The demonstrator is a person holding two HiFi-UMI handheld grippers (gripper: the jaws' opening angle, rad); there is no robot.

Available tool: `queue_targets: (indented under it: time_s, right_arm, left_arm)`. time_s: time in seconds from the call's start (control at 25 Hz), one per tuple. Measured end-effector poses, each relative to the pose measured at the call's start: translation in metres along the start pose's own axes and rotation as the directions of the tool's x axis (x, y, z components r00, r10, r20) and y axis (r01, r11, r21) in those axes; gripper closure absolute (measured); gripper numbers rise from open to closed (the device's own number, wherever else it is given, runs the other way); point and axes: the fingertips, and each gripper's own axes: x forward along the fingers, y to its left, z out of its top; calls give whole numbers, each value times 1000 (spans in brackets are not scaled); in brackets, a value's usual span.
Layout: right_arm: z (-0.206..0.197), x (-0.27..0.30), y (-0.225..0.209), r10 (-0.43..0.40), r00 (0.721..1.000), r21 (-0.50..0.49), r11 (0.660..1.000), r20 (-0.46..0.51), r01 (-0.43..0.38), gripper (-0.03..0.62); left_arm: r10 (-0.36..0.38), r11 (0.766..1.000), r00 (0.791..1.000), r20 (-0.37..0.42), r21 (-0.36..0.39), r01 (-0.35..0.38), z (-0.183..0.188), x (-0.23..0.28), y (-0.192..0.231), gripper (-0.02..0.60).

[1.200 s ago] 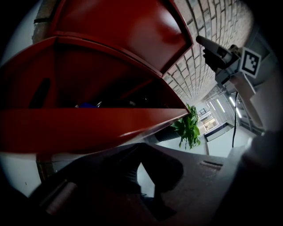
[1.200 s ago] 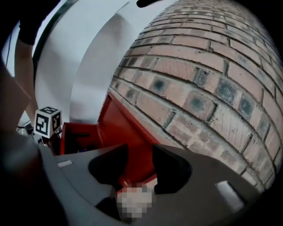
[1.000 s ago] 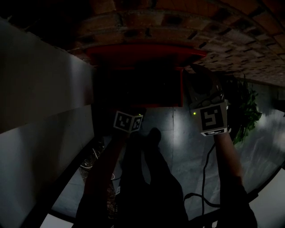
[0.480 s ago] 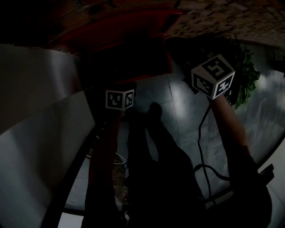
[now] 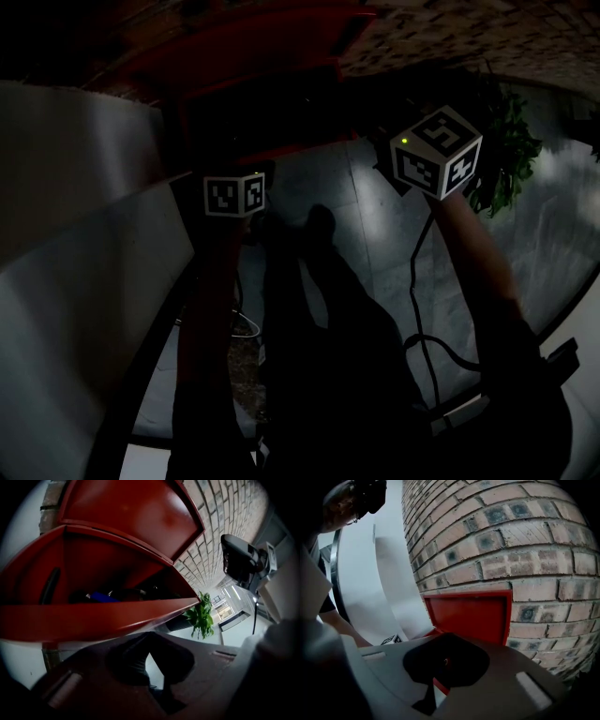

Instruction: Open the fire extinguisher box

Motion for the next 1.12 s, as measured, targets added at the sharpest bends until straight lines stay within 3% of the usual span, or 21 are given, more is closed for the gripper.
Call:
queue_targets:
  time_s: [0.36,0.64,1.12]
  right_arm:
    - [1,5,19,69,997,28,997,23,-70,592]
    - [19,3,43,127,991,-9,992,47,-127,592]
    - [25,-8,57,143,988,-68,988,63,-139,592]
  left_arm:
    - [11,1000,1000,1,-5,-11,-5,-5,6,583]
    - [17,1000,1000,3,16,-17,-5,-9,10,583]
    - [35,999,999,3,26,-35,-5,-14,10,583]
